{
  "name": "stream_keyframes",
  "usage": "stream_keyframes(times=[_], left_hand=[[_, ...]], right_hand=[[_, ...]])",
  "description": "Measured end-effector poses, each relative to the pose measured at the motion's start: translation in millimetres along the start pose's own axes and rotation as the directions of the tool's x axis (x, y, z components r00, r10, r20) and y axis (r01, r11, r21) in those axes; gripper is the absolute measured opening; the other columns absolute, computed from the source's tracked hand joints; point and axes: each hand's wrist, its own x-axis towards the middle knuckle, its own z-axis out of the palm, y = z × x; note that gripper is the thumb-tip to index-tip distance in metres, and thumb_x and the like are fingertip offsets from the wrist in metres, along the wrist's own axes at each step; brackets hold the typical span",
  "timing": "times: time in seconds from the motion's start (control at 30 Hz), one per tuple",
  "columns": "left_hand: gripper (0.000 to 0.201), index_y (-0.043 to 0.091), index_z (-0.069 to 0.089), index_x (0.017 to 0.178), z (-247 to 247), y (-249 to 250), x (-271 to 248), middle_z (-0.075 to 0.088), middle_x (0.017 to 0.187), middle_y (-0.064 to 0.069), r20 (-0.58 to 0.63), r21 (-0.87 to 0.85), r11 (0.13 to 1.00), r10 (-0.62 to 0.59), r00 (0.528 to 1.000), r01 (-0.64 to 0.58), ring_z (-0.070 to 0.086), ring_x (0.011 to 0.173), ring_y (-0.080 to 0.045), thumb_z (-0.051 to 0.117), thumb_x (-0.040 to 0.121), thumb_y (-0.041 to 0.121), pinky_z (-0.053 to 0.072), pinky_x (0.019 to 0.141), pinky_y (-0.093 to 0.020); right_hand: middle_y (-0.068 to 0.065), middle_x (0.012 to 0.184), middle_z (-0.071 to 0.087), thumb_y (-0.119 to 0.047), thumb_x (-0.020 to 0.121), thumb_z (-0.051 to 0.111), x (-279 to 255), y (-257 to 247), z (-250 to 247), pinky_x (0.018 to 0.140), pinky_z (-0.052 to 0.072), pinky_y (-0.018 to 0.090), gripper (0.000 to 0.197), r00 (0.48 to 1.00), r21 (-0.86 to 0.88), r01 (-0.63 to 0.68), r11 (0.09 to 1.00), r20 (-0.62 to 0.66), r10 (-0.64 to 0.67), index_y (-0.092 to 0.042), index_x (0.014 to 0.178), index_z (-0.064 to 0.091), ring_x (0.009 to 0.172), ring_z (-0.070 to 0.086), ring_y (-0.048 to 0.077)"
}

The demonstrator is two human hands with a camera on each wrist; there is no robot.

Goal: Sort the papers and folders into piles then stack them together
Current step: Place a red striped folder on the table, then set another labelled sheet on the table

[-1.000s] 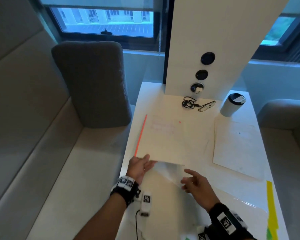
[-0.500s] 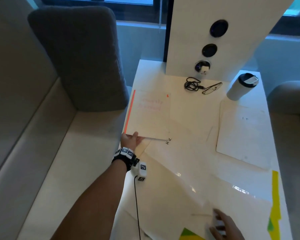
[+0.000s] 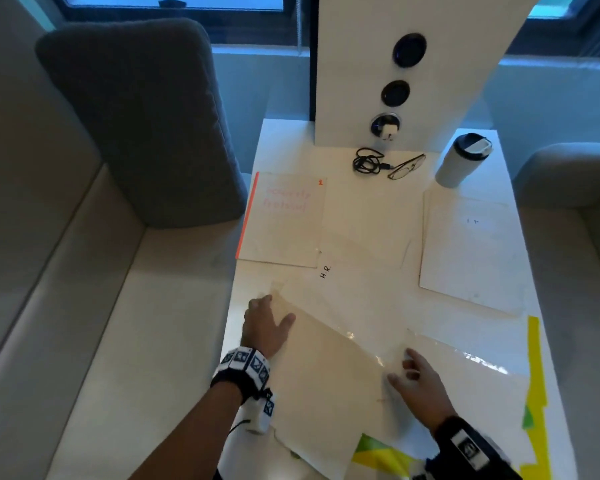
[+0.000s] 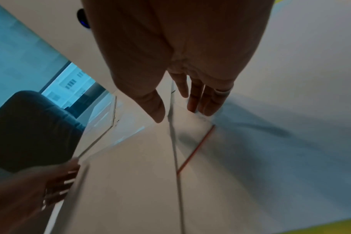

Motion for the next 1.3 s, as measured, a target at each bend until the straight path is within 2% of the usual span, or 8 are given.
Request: stream_keyframes(times=[0.37, 0.47, 0.6, 0.77, 0.9, 1.03, 1.13, 1.3], left_hand=[[0.07, 0.018, 0.054, 0.138, -29, -5, -39, 0.066, 0.137, -0.007, 0.207, -0.231, 0.962, 0.196, 0.958, -0.147, 0.063, 0.127, -0.025, 0.071, 0.075, 0.042, 0.051, 0.108, -0.047], [0.034, 0.033, 0.065, 0.114, -57, 14, -72, 0.071, 0.112, 0.016, 0.087, -0.355, 0.883, 0.357, 0.93, -0.306, 0.066, 0.109, -0.007, 0.07, 0.09, 0.009, 0.053, 0.097, -0.023], [0.039, 0.026, 0.07, 0.119, -93, 45, -109, 0.07, 0.123, 0.008, -0.096, -0.544, 0.676, 0.538, 0.837, -0.497, 0.066, 0.117, -0.011, 0.074, 0.089, 0.001, 0.05, 0.104, -0.035], [0.05, 0.004, 0.066, 0.123, -105, 90, -135, 0.072, 0.13, -0.012, -0.051, -0.89, 0.341, 0.587, 0.808, -0.304, 0.065, 0.124, -0.029, 0.083, 0.077, 0.003, 0.052, 0.108, -0.049], [0.084, -0.003, 0.061, 0.126, -88, 116, -133, 0.066, 0.136, -0.023, 0.033, -0.939, 0.295, 0.589, 0.808, -0.177, 0.061, 0.129, -0.038, 0.098, 0.057, 0.027, 0.058, 0.1, -0.044], [0.049, 0.016, 0.074, 0.096, -69, 127, -120, 0.075, 0.117, -0.009, 0.006, -0.967, 0.221, 0.51, 0.86, -0.125, 0.065, 0.12, -0.031, 0.097, 0.056, 0.032, 0.056, 0.099, -0.043], [0.059, 0.004, 0.063, 0.124, -52, 133, -116, 0.068, 0.129, -0.02, 0.024, -0.954, 0.281, 0.43, 0.902, -0.108, 0.062, 0.118, -0.036, 0.087, 0.075, 0.026, 0.048, 0.105, -0.053], [0.051, 0.025, 0.045, 0.151, -13, 132, -121, 0.061, 0.145, -0.004, 0.323, -0.838, 0.54, 0.379, 0.867, 0.076, 0.066, 0.124, -0.035, 0.048, 0.104, 0.046, 0.049, 0.108, -0.054]], right_hand=[[0.01, 0.127, 0.07, -0.028, 0.087, 0.078, -45, -15, -34, 0.103, 0.053, 0.051, 0.053, 0.996, 0.423, 0.085, 0.902, -0.035, -0.078, -0.032, 0.136, 0.059, 0.118, 0.066, 0.029], [-0.002, 0.12, 0.076, -0.04, 0.086, 0.075, -85, -33, -58, 0.096, 0.054, 0.036, 0.034, 0.99, 0.53, 0.11, 0.841, 0.013, -0.138, -0.024, 0.117, 0.076, 0.113, 0.07, 0.014], [0.005, 0.107, 0.078, -0.076, 0.06, 0.077, -128, -35, -76, 0.085, 0.053, 0.033, 0.083, 0.985, 0.59, 0.07, 0.804, 0.087, -0.15, -0.007, 0.104, 0.078, 0.097, 0.072, 0.014], [0.005, 0.114, 0.077, -0.042, 0.089, 0.071, -141, -19, -76, 0.078, 0.058, 0.035, 0.056, 0.968, 0.726, -0.2, 0.658, 0.252, 0.017, -0.021, 0.138, 0.053, 0.096, 0.076, 0.021], [0.02, 0.135, 0.066, -0.018, 0.097, 0.062, -150, -22, -85, 0.106, 0.049, 0.05, 0.046, 0.912, 0.806, -0.29, 0.517, 0.396, -0.105, -0.005, 0.141, 0.055, 0.125, 0.063, 0.036], [0.024, 0.11, 0.072, -0.01, 0.082, 0.074, -144, -5, -110, 0.048, 0.059, 0.031, 0.056, 0.922, 0.793, -0.238, 0.56, 0.367, -0.127, 0.001, 0.135, 0.06, 0.069, 0.073, 0.025], [0.021, 0.095, 0.071, -0.011, 0.071, 0.085, -136, 10, -130, 0.031, 0.045, 0.023, 0.065, 0.949, 0.779, -0.171, 0.603, 0.294, -0.11, 0.002, 0.13, 0.06, 0.045, 0.058, 0.014], [0.018, 0.099, 0.074, -0.027, 0.069, 0.088, -95, 12, -162, 0.044, 0.056, 0.025, 0.061, 0.997, 0.814, -0.022, 0.58, 0.058, -0.043, -0.007, 0.12, 0.062, 0.064, 0.067, 0.016]])
